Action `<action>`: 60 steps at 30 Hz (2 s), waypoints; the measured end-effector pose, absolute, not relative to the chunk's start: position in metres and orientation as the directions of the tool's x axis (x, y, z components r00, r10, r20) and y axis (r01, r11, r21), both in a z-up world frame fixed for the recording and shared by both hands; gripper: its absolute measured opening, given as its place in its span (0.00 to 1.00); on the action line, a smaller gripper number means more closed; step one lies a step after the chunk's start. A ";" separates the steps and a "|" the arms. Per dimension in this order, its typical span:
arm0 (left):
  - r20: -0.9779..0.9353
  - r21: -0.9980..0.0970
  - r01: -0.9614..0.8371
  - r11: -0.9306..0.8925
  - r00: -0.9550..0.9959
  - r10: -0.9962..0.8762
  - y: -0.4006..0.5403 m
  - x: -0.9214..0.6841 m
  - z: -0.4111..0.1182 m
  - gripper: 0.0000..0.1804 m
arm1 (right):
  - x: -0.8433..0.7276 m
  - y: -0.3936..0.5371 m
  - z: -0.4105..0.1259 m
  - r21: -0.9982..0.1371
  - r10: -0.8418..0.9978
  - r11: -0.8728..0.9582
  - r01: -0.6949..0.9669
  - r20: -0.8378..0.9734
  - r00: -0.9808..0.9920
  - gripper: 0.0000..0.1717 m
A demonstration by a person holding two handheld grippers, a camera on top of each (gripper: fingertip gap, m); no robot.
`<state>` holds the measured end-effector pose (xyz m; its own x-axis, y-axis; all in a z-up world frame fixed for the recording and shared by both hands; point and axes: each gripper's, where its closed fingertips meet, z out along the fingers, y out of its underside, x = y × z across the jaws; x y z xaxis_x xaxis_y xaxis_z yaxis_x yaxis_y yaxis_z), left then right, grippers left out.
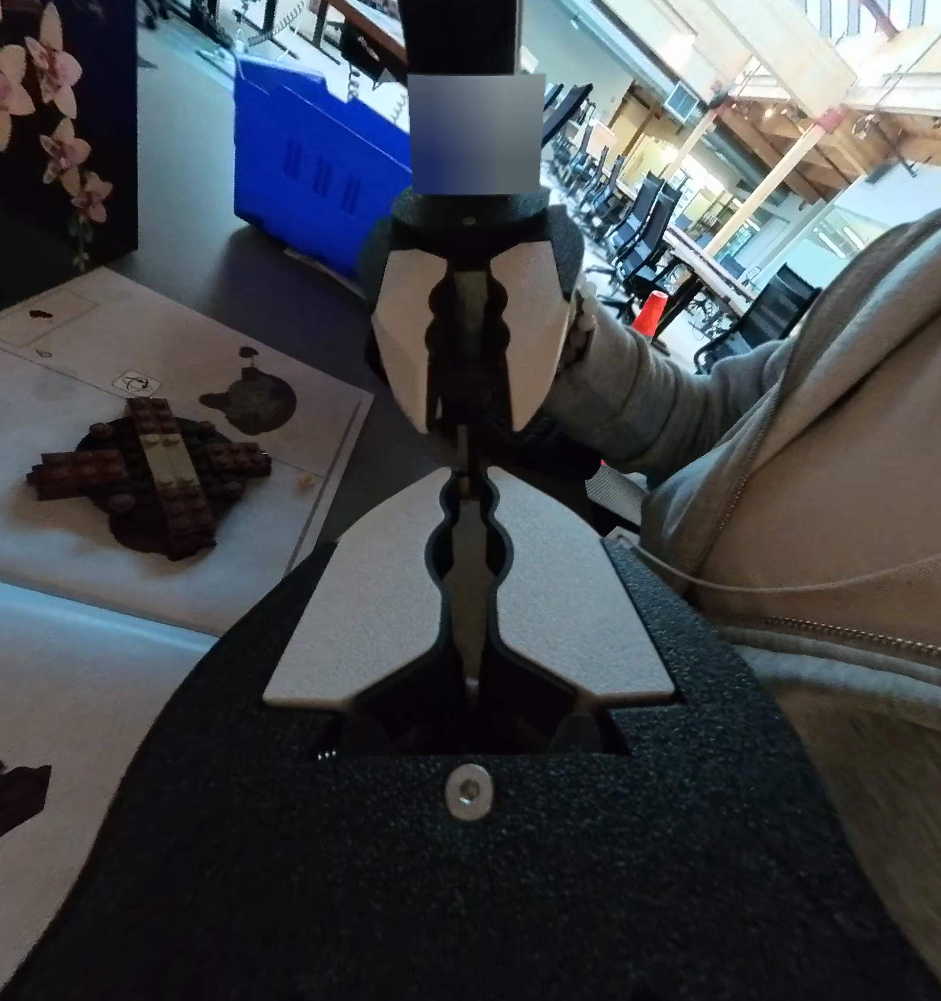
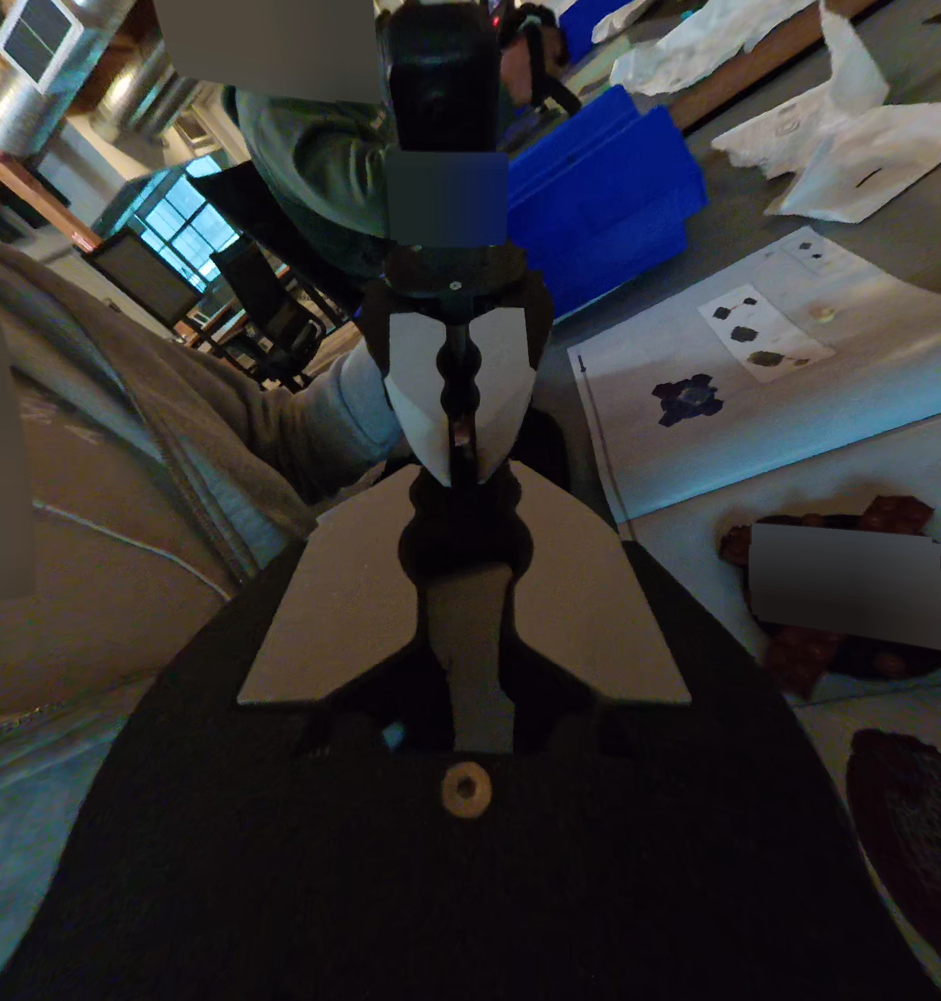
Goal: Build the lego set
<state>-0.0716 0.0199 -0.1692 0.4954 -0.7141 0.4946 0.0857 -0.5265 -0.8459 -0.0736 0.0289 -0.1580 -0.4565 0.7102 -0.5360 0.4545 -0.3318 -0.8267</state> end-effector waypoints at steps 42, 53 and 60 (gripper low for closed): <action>-0.299 -0.808 -0.555 -0.200 0.678 -0.672 0.078 -0.078 -0.232 0.09 | -0.027 0.101 -0.188 -0.726 0.745 -0.599 0.338 -0.660 -0.096 0.03; -0.205 -0.754 -0.565 -0.336 0.688 -0.697 0.086 -0.069 -0.259 0.09 | -0.025 0.087 -0.227 -0.692 0.810 -0.432 0.579 -0.580 -0.088 0.01; -0.150 -0.764 -0.544 -0.348 0.674 -0.723 0.084 -0.067 -0.261 0.09 | -0.027 0.091 -0.232 -0.672 0.809 -0.413 0.615 -0.580 -0.091 0.01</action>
<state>-0.0666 0.0844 -0.2615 0.6741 -0.7232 -0.1505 -0.5435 -0.3476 -0.7640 -0.0273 0.0905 -0.2322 -0.0912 0.8091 -0.5805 0.6147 -0.4129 -0.6721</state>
